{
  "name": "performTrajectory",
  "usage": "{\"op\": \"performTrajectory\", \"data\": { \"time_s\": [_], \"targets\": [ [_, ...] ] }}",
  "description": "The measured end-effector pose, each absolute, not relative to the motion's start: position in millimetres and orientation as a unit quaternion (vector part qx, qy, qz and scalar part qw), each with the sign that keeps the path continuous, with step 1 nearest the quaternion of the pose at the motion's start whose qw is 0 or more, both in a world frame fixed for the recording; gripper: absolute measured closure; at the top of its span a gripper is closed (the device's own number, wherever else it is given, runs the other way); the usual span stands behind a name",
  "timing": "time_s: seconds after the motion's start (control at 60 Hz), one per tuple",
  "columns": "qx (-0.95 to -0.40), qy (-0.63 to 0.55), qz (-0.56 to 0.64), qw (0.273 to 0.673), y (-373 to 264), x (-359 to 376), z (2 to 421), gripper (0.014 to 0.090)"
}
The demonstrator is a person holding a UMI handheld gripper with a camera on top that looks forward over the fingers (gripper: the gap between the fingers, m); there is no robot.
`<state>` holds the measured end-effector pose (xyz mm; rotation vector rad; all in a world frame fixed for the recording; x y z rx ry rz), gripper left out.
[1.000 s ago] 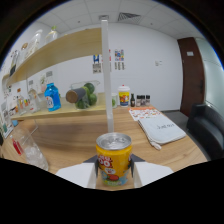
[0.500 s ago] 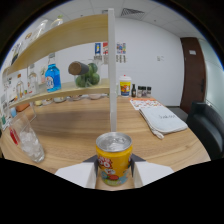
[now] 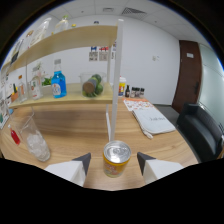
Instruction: Make me a cup of Vodka Sunrise.
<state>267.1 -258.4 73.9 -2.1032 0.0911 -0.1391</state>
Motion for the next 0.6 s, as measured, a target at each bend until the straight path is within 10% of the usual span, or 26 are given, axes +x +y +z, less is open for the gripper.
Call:
{"op": "performTrajectory", "data": {
  "time_s": [0.283, 0.6],
  "targets": [
    [-0.829, 0.030, -0.055, 0.556, -281.4, 187.9, 183.2, 0.0189],
    [-0.841, 0.017, -0.010, 0.541, -296.5, 63.6, 147.6, 0.0185]
  ]
}}
